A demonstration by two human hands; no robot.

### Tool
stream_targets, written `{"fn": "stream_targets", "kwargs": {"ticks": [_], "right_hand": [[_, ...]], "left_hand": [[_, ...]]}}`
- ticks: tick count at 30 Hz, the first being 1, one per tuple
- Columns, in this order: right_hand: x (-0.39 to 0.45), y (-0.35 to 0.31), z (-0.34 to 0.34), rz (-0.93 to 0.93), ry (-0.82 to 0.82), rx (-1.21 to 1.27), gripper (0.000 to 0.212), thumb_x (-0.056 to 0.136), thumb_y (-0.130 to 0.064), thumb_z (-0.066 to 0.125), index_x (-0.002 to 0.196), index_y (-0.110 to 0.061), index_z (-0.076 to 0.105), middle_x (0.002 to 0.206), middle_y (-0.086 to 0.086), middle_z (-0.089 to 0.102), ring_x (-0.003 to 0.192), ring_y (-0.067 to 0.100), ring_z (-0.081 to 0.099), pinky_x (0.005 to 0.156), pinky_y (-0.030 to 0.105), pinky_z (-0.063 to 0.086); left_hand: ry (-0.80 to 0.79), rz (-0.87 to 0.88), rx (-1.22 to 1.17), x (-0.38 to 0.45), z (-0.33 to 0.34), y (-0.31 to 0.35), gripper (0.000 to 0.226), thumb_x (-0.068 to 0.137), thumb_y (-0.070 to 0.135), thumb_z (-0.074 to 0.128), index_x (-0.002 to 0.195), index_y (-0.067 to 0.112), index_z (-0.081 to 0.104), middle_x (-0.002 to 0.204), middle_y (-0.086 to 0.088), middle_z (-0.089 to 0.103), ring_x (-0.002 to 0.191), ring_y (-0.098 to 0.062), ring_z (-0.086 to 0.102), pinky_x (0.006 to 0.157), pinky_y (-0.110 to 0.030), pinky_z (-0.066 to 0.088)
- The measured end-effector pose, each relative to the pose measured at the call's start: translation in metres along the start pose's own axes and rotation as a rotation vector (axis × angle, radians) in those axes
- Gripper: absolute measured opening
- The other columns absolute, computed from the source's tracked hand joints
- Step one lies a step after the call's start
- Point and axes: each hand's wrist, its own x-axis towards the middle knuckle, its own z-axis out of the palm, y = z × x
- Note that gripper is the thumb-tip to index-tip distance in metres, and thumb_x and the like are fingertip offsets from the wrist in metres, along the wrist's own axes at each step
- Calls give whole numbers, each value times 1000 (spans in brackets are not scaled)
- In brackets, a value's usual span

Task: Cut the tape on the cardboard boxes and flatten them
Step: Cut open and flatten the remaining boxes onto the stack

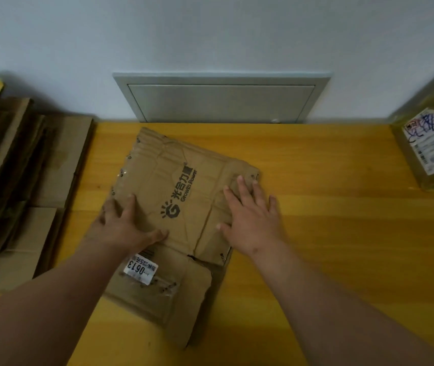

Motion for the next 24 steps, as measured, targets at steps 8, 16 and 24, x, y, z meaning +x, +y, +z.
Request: {"fn": "stream_targets", "kwargs": {"ticks": [8,16,24], "right_hand": [[-1,49,-22,282,61,-45,79,90,-17,45,157,-24,4,165,-1,-12,151,27,-10,117,57,-5],[-11,41,-24,274,142,-57,82,86,-52,36,156,-16,12,165,9,-7,151,29,-10,116,54,-11],[-7,47,26,129,98,-74,81,91,-71,0,149,-21,-25,154,4,-39,141,23,-38,119,48,-15]], "left_hand": [[-9,258,172,-44,19,67,92,80,78,49,154,42,8,154,-11,20,129,-36,45,104,-44,45],[226,507,423,-49,19,86,68,85,71,47,135,25,46,148,-8,31,135,-29,31,106,-46,35],[292,595,330,-26,30,101,79,83,71,41,143,22,25,155,-3,22,138,-27,27,107,-46,33]]}}
